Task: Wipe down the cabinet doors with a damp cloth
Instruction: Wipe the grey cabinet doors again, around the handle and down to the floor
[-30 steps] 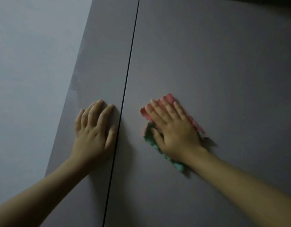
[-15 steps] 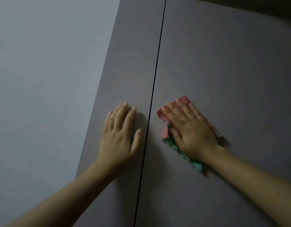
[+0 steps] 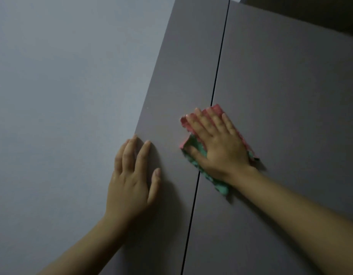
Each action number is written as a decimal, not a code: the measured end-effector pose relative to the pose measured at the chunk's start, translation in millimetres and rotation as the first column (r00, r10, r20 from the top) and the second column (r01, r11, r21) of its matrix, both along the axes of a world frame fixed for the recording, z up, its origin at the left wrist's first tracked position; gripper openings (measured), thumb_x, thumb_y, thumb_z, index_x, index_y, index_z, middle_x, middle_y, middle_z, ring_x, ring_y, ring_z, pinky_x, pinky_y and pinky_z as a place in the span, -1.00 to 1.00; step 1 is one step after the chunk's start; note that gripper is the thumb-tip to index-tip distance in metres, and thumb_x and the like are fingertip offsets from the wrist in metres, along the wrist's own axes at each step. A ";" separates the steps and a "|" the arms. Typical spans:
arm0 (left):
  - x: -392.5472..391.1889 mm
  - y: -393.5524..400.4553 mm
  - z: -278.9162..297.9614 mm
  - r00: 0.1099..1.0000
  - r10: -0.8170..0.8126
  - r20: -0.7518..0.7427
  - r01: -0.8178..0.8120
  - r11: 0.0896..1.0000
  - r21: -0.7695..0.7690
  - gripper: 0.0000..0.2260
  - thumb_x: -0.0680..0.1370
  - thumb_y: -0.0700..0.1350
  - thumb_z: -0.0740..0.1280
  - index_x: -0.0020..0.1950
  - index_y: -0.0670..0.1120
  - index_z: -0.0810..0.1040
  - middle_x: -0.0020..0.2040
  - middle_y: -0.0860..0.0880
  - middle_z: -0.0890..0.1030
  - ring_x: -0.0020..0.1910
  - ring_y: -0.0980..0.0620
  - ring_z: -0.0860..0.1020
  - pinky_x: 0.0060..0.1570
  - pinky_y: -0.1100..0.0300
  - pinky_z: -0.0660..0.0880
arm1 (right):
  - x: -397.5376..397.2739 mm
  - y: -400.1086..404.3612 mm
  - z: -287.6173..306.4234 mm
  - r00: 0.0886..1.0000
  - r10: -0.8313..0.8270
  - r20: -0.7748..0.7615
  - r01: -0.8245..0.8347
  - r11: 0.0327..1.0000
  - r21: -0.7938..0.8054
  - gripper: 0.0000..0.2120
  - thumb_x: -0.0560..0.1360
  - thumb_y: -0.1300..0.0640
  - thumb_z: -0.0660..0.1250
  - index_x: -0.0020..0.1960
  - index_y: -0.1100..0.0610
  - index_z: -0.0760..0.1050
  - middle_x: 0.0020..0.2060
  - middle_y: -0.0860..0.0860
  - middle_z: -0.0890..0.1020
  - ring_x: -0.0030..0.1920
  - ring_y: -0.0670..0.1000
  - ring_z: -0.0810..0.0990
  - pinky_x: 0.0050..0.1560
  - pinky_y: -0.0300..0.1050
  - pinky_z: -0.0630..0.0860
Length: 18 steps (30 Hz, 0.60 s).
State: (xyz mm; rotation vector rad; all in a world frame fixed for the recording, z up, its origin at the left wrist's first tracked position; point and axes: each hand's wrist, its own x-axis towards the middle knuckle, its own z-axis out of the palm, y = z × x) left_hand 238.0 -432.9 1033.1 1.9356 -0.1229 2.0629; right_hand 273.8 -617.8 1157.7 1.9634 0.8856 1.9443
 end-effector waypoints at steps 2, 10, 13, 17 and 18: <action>0.1 -1.6 -3.7 0.999 -0.043 -0.013 0.042 0.998 -0.049 -0.47 0.56 0.09 0.07 0.45 -0.15 0.28 0.45 -0.22 0.27 0.39 -0.17 0.19 0.30 -0.19 0.30 | -6.0 24.2 20.9 0.999 -0.009 -0.032 0.014 0.989 0.147 -0.29 0.51 -0.34 -0.14 0.55 0.00 0.08 0.53 0.01 0.15 0.53 0.09 0.08 0.50 0.04 -0.13; -4.8 0.3 -3.7 0.986 -0.158 -0.052 0.150 0.979 -0.137 -0.43 0.55 0.13 0.05 0.48 -0.14 0.27 0.47 -0.21 0.28 0.33 -0.22 0.43 0.15 -0.06 0.46 | -9.2 17.8 -1.4 0.993 -0.093 -0.077 0.089 0.994 -0.059 -0.23 0.46 -0.47 -0.17 0.55 -0.10 -0.07 0.55 -0.03 0.05 0.55 0.06 -0.03 0.51 0.08 -0.13; -6.7 -1.0 -2.3 0.986 -0.157 -0.062 0.148 0.980 -0.133 -0.45 0.56 0.12 0.07 0.47 -0.15 0.29 0.43 -0.23 0.34 0.28 -0.23 0.48 0.13 -0.06 0.48 | -11.7 24.9 9.1 0.991 -0.090 -0.101 0.089 0.996 -0.017 -0.20 0.43 -0.50 -0.22 0.54 -0.10 -0.14 0.55 -0.05 0.00 0.55 0.03 -0.07 0.51 0.05 -0.18; -8.2 0.4 -1.7 0.985 -0.163 -0.063 0.154 0.979 -0.132 -0.47 0.56 0.11 0.07 0.46 -0.15 0.30 0.41 -0.24 0.38 0.24 -0.24 0.51 0.09 -0.07 0.51 | -18.7 47.4 13.7 0.989 0.038 -0.140 -0.025 0.995 0.092 -0.18 0.38 -0.47 -0.46 0.52 -0.09 -0.18 0.55 -0.09 -0.05 0.55 -0.01 -0.13 0.50 0.03 -0.28; -8.1 0.3 -1.5 0.985 -0.162 -0.058 0.153 0.979 -0.134 -0.47 0.56 0.11 0.07 0.45 -0.15 0.31 0.40 -0.24 0.38 0.24 -0.24 0.51 0.09 -0.07 0.51 | -18.8 49.0 11.3 0.985 0.072 -0.154 -0.055 0.992 0.114 -0.15 0.38 -0.46 -0.48 0.54 -0.08 -0.10 0.55 -0.09 -0.01 0.55 -0.01 -0.12 0.49 0.02 -0.30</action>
